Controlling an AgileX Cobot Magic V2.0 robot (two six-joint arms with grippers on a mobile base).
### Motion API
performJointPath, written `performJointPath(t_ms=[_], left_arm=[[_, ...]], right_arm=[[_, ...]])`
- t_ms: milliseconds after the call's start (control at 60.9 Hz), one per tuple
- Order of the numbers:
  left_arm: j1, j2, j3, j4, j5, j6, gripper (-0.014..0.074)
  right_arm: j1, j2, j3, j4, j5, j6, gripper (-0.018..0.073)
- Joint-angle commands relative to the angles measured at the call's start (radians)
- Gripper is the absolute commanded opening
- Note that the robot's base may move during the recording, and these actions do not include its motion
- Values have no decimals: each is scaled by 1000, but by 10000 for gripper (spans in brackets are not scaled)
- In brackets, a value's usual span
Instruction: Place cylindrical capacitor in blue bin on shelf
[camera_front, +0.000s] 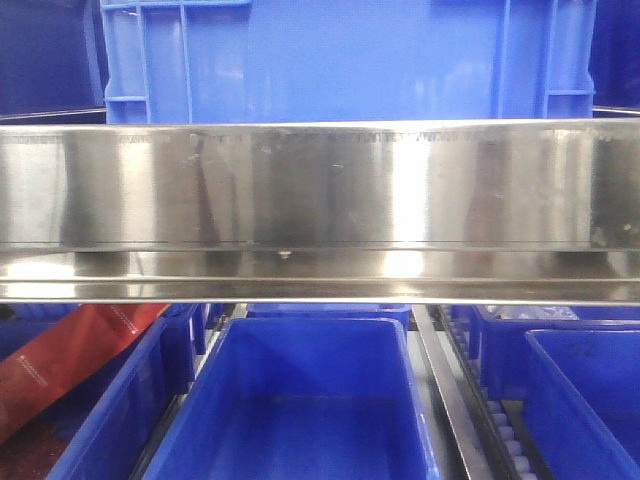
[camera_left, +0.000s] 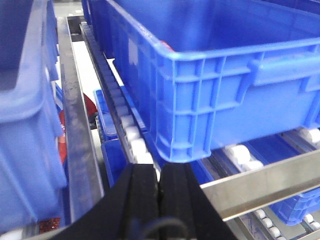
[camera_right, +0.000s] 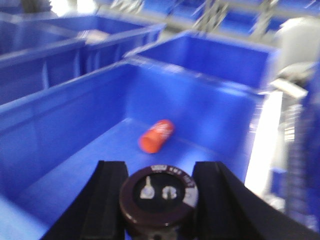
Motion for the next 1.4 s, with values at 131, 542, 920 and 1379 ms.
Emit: performJointPath(t_ms=[131,542,920,1379], left_arm=[[-1,-45,23,5,-10,-10,-111],[-1,-45,23,5,-10,-10,-111],[-1,-45,24,15,-21,-10,-111],[-1,-45,39,43,-72,-10,-111]], right_arm=[[9,313,-273,39,129,-11,-36],[9,582,-486,48,311,-11,538],[3,471,-488,48,322,-11,410],[-26,22,-99,-3,143,-11,-160]])
